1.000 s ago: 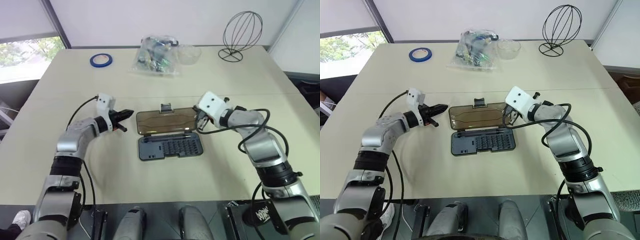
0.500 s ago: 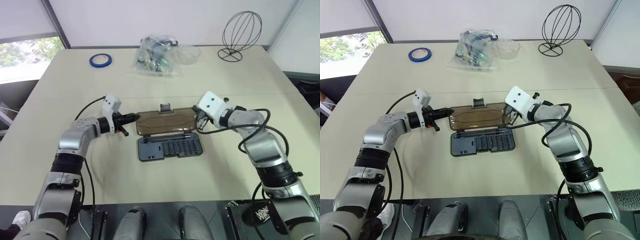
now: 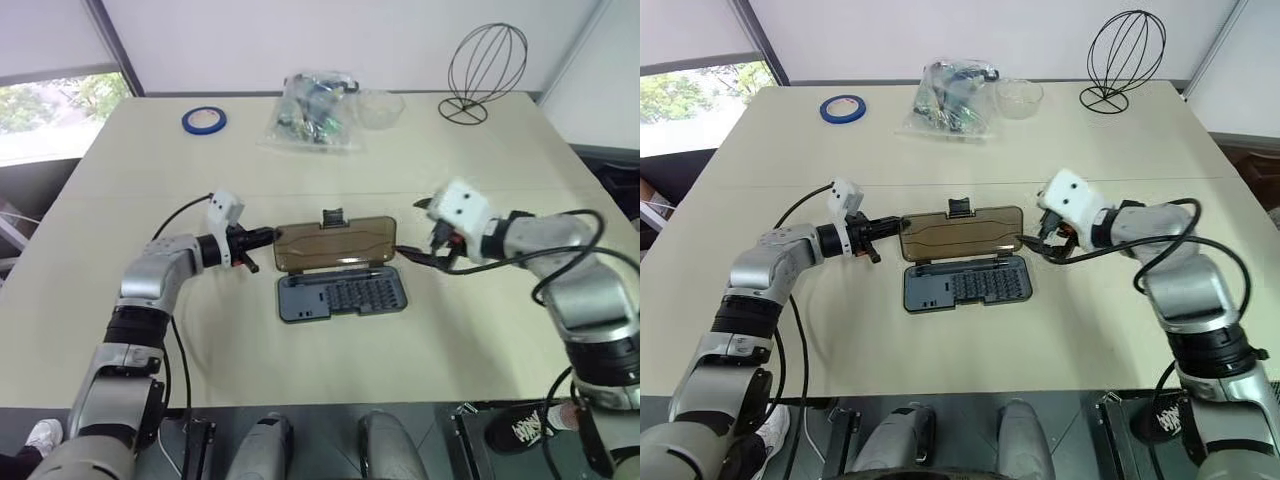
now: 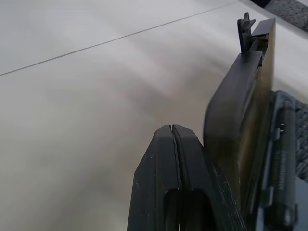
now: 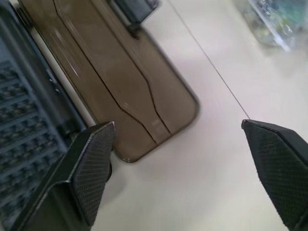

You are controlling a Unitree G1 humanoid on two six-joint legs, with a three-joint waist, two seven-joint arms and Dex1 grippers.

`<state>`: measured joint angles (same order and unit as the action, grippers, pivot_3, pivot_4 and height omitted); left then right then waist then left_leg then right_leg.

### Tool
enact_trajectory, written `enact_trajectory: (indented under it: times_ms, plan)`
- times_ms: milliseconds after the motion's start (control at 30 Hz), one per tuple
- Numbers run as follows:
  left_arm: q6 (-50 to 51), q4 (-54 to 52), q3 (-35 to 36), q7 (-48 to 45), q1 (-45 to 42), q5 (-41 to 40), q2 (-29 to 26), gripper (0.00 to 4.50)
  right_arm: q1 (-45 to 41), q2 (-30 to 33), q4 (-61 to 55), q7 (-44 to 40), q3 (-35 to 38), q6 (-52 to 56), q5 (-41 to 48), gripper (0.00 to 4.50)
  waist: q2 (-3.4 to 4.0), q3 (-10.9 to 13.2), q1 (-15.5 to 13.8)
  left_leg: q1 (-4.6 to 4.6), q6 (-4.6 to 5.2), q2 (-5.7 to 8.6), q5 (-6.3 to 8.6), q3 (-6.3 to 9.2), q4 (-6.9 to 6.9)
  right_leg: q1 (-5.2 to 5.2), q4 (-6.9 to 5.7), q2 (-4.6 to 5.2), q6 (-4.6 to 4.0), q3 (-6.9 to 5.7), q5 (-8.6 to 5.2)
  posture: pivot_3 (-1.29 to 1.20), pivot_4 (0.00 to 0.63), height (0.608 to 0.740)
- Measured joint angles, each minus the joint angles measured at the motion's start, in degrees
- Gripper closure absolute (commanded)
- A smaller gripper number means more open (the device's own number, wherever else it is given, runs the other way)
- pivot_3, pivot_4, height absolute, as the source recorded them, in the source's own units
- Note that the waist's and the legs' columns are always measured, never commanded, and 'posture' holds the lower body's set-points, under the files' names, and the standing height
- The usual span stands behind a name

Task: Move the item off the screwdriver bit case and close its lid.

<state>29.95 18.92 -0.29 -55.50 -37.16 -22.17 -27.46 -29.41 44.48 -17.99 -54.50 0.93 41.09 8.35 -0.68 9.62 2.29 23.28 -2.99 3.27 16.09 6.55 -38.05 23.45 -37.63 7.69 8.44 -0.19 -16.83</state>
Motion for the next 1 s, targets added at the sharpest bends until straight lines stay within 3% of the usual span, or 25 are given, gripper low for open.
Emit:
enact_trajectory:
  times_ms: [267,500,700,900,1000]
  plan:
    - [7.4,-12.1,-1.2,-6.4,2.1,-3.4,-5.3,4.5,2.8,0.6,-1.4,-1.0,8.0,8.1,11.6,0.04,0.0,0.0,0.1,-0.01,0.0,-0.01,0.0,0.02,0.01,0.0,-0.01,0.01,0.0,0.01,0.0,0.0,0.15,0.716]
    - [14.9,-22.7,-1.5,-10.8,8.4,-7.5,-12.3,4.5,7.8,3.7,-2.1,-0.3,12.2,11.5,16.5,0.04,0.01,0.0,-0.1,0.0,0.03,-0.02,0.01,0.02,0.0,-0.01,0.0,0.01,0.0,0.02,0.0,0.0,0.15,0.716]
    - [16.8,-26.4,-1.5,-10.3,11.0,-9.5,-13.1,4.5,10.6,6.3,-4.6,1.5,17.1,14.5,20.2,0.04,0.01,0.0,-0.5,0.0,0.06,-0.02,0.03,0.01,-0.01,-0.03,0.02,0.01,0.0,0.02,0.0,0.0,0.15,0.716]
    - [17.2,-24.2,-1.6,-7.3,7.6,-9.6,-10.2,4.5,10.9,3.7,-5.8,7.4,14.3,16.3,21.0,0.04,0.01,0.0,-0.5,-0.01,0.06,-0.02,0.03,-0.01,-0.04,-0.03,0.0,0.01,0.0,0.02,0.0,0.0,0.15,0.716]
    - [16.7,-20.6,-1.7,-6.2,3.4,-9.1,-9.0,4.5,12.4,3.3,-8.6,7.9,12.7,17.1,22.8,0.79,0.01,0.0,-0.7,0.0,0.06,-0.02,0.03,-0.01,-0.04,-0.03,0.0,0.01,0.0,0.01,0.0,0.0,0.15,0.716]
